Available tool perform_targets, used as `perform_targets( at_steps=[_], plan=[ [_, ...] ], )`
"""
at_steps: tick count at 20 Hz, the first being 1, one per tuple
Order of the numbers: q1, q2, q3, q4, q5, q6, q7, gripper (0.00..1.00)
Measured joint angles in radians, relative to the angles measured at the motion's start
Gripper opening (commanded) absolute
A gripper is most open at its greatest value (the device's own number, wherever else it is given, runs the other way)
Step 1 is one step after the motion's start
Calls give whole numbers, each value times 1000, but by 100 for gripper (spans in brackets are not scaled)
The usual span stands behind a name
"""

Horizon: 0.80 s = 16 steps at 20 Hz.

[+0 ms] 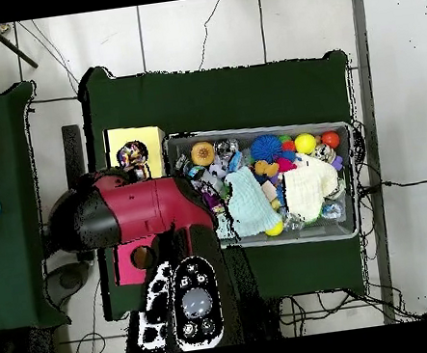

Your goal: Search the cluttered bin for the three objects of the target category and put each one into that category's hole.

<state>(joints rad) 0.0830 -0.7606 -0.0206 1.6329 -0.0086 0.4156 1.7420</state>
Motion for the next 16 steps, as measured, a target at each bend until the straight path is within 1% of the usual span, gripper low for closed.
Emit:
perform_targets(
  at_steps=[16],
  plan=[
    [3, 30, -5, 1, -3, -65, 0, 0]
  ],
)
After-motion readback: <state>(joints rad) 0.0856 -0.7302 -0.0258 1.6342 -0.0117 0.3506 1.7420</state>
